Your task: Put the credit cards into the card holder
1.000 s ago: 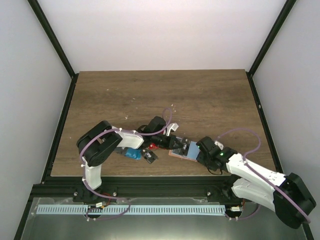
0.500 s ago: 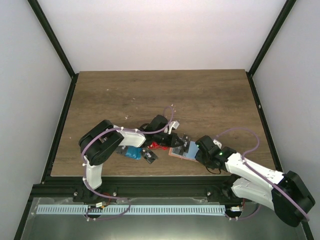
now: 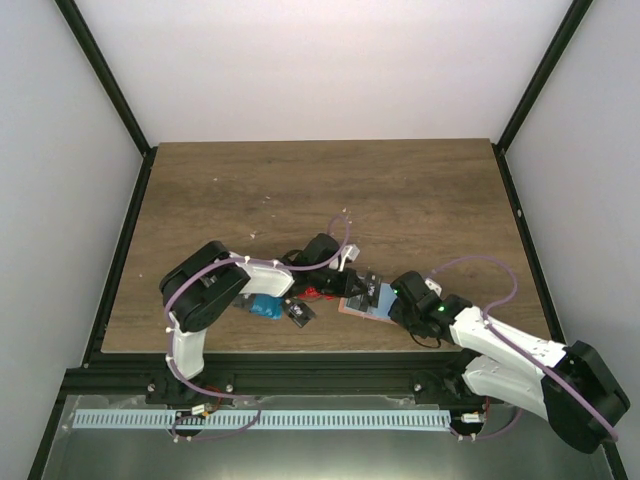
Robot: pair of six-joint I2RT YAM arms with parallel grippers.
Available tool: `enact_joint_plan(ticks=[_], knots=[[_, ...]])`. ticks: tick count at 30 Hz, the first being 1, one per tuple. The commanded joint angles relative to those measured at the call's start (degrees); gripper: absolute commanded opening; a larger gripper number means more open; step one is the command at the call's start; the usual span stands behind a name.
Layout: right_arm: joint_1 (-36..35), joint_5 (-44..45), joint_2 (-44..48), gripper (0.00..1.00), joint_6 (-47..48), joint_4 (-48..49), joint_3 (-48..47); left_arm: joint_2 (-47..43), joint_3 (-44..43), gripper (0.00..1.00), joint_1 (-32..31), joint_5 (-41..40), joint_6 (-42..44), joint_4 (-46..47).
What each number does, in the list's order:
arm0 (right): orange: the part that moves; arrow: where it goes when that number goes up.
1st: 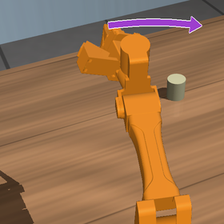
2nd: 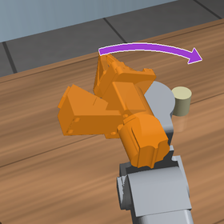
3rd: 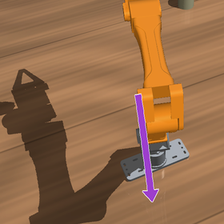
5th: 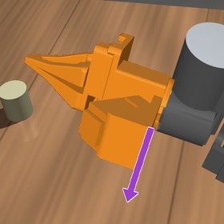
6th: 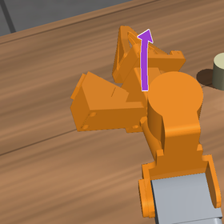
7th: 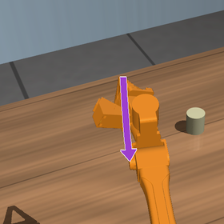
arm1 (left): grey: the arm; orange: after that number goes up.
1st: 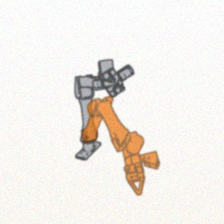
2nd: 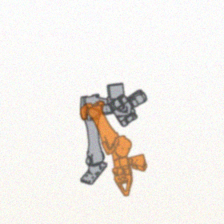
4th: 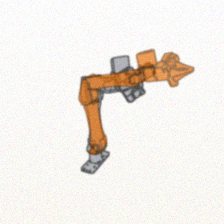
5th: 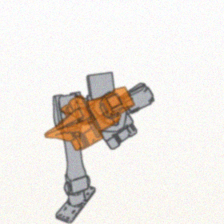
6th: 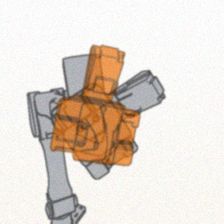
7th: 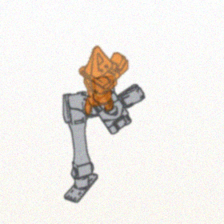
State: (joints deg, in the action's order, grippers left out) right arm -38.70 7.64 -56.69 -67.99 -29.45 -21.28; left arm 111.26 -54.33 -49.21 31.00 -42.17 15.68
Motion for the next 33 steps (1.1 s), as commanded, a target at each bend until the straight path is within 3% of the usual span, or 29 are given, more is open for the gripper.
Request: enact_joint_plan(ticks=[1, 33], knots=[[0.2, -0.6, -0.9, 0.22, 0.3, 0.5, 0.9, 1.7, -0.3, 0.04, -1.1, -1.0, -1.3, -0.6], [0.2, -0.5, 2.1, 0.2, 0.3, -0.7, 1.6, 1.5, 5.1, 0.04, -1.3, 4.6, -14.6, 8.7]])
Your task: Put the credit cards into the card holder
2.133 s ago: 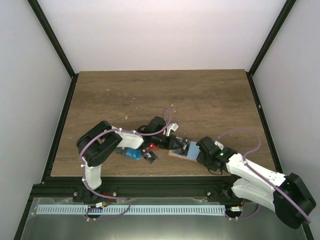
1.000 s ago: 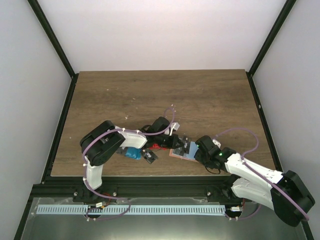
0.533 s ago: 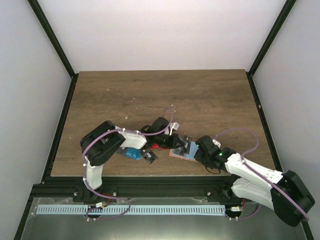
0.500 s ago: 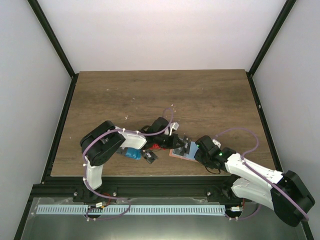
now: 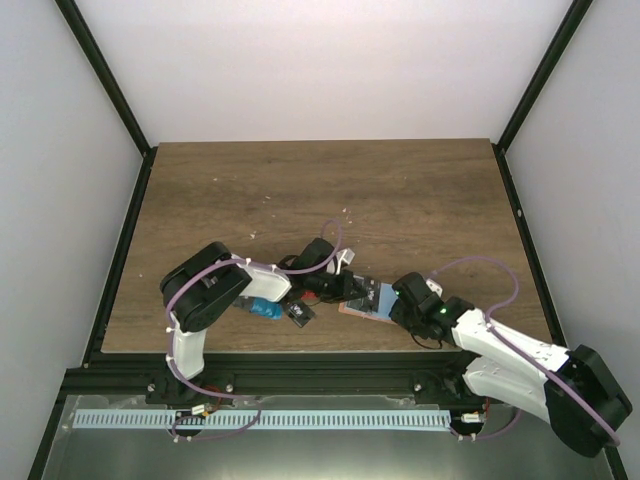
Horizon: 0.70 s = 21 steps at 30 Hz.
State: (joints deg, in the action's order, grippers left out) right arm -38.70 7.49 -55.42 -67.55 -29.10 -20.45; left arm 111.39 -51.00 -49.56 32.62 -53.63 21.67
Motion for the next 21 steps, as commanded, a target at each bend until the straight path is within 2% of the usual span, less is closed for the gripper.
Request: enact_joint_plan(ticks=[1, 5, 17, 21], knots=[[0.2, -0.4, 0.9, 0.2, -0.1, -1.1, 0.8, 1.6, 2.1, 0.04, -0.9, 3.7, -4.3, 4.2], [0.2, -0.5, 1.1, 0.2, -0.1, -1.2, 0.8, 2.5, 1.9, 0.04, -0.9, 5.3, -6.3, 7.0], [0.2, -0.4, 1.1, 0.2, 0.7, -1.1, 0.1, 3.6, 1.0, 0.04, -0.8, 5.9, -6.5, 6.2], [0.1, -0.6, 1.3, 0.22, 1.6, -1.2, -0.5, 4.3, -0.4, 0.04, -0.8, 5.7, -4.2, 3.8]])
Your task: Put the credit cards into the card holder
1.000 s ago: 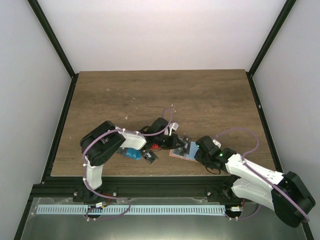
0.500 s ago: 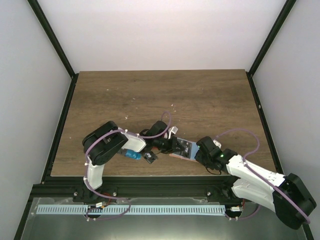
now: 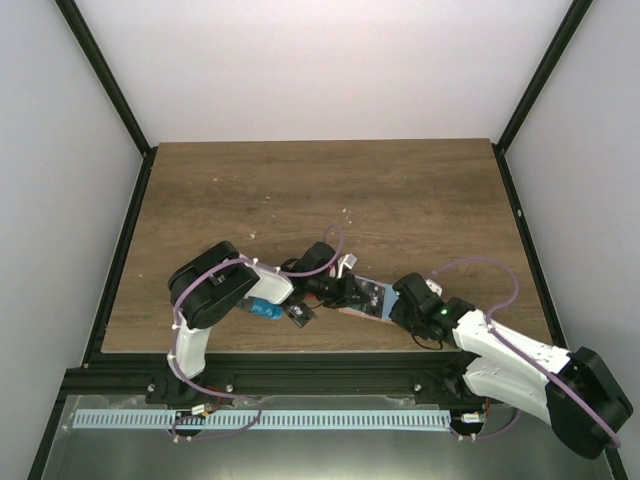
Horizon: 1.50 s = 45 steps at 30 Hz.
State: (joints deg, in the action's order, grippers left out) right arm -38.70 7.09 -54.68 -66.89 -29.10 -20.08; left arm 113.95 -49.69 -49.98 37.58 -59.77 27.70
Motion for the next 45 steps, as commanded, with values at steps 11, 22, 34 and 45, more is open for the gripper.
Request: enact_joint_plan(ticks=[11, 22, 34, 45], knots=[[0.3, 4.3, 5.5, 0.28, 3.3, -6.6, -4.0, 1.6, -5.7, 0.04, -0.3, -3.1, 9.3, -11.7], [0.3, 7.6, -1.9, 0.12, 0.2, -6.1, -3.5, 2.8, -8.0, 0.04, -0.4, -4.8, 12.5, -15.1], [0.3, 3.6, -3.3, 0.07, 4.0, -0.5, -2.4, 4.3, -9.7, 0.04, -0.5, -3.7, 13.7, -16.4], [0.4, 2.9, -2.4, 0.07, 3.8, -0.9, -2.3, 4.9, -10.6, 0.04, -1.3, -3.1, 14.6, -17.6]])
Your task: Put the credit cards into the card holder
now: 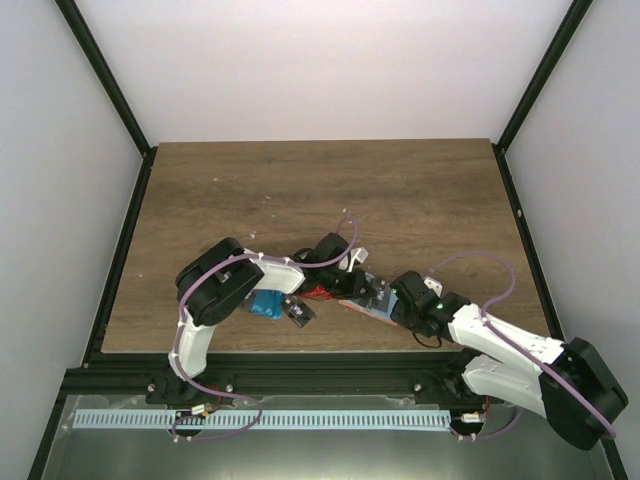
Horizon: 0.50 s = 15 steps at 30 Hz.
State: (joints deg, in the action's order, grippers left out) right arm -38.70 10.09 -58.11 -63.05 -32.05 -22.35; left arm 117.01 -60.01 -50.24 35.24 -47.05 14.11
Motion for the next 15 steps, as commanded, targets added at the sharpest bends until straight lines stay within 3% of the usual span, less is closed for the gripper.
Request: enact_joint_plan(ticks=[1, 15], knots=[[0.4, 0.0, 1.1, 0.07, 0.0, 2.0, 0.0, 1.7, -0.3, 0.04, -1.1, -0.7, 2.1, -4.2], [0.5, 0.0, 0.7, 0.07, 0.1, 1.9, -0.6, -0.7, 0.1, 0.04, -1.2, -0.1, 6.7, -11.8]])
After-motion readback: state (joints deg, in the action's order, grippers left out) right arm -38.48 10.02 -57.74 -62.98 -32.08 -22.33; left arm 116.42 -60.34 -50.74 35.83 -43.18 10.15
